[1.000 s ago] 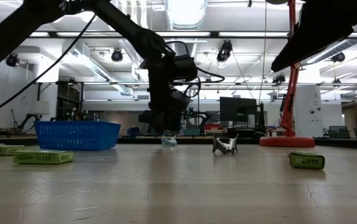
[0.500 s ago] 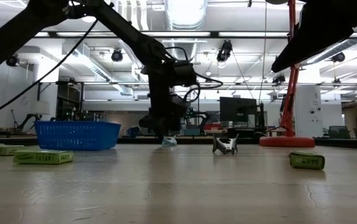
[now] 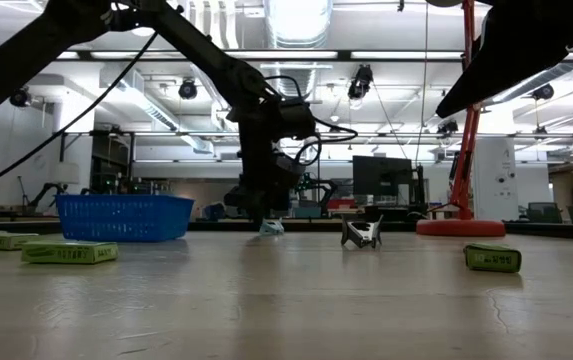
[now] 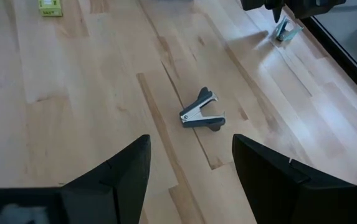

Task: Pick and place Stapler, Stapler remover, tape
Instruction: Put the sky blue staple remover into the blue bin

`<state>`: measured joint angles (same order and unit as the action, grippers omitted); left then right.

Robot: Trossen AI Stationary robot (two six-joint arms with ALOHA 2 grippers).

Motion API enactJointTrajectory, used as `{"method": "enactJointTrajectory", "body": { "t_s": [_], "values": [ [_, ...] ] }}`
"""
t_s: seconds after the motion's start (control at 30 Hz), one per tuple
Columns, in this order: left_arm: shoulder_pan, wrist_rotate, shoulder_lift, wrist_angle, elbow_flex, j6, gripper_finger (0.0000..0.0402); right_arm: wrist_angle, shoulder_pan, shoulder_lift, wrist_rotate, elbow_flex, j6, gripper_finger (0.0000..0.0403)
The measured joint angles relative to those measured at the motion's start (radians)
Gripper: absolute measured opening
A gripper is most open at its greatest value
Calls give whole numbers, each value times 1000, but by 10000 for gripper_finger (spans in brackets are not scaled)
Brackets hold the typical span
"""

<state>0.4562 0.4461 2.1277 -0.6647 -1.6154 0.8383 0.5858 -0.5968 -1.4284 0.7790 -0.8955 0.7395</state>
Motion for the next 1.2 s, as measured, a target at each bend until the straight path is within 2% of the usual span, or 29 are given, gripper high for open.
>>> {"method": "enactJointTrajectory", "body": {
  "t_s": [0.23,0.53,0.7,0.87,1.13,1.2],
  "values": [
    [8,-49,0,-2,0,0,107,0,0,0,1,0,-10,219],
    [9,-39,0,-6,12,22,10,1,0,0,-1,0,-20,219],
    [8,-12,0,-16,15,5,7,1,0,0,-2,0,-33,219],
    [-10,68,0,-136,-21,-31,4,1,0,0,-2,0,-39,219],
    [-67,62,-57,-410,-125,-216,2,1,0,0,-2,0,-44,219],
    [-87,23,-100,-467,-132,-282,2,0,0,0,-2,0,-44,219]
  ]
}}
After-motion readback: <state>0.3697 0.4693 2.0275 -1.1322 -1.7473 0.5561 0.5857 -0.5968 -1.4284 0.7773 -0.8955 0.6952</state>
